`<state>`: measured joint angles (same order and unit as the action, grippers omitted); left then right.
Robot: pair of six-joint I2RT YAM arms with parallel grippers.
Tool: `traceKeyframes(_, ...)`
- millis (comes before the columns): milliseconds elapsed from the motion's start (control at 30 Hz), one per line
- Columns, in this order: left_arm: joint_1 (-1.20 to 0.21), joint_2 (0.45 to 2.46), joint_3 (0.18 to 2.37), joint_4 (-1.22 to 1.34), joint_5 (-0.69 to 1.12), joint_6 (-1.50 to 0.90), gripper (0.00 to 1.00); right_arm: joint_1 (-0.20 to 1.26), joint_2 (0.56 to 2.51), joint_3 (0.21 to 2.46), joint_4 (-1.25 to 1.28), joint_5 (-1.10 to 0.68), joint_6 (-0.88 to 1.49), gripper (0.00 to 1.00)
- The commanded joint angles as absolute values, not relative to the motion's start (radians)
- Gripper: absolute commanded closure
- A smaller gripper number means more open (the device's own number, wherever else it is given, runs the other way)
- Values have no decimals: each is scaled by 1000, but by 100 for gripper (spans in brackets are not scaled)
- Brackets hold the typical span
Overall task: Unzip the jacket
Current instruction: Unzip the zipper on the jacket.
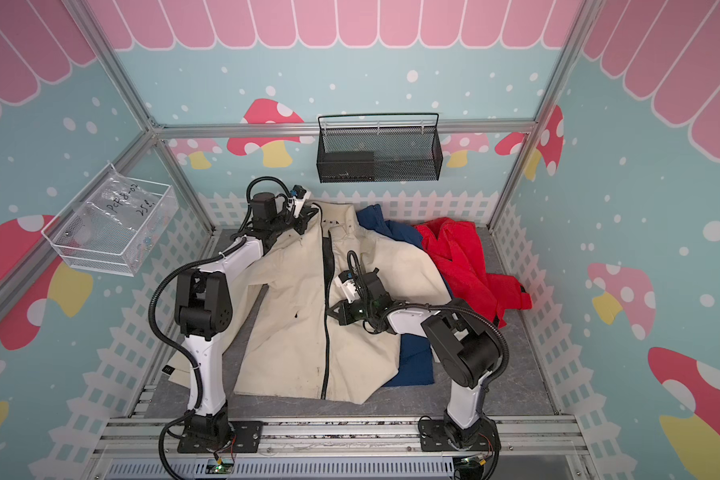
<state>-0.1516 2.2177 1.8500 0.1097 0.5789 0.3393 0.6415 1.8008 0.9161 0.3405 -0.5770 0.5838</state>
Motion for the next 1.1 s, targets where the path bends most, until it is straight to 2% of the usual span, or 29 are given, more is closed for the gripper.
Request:
traceKeyframes(0, -137, 2158, 1878, 170, 548, 334, 100, 661, 1772, 893, 284, -606, 568, 100)
traceKeyframes(1067, -136, 2164, 1899, 183, 543, 295, 100, 704, 1691, 728, 297, -601, 571, 100)
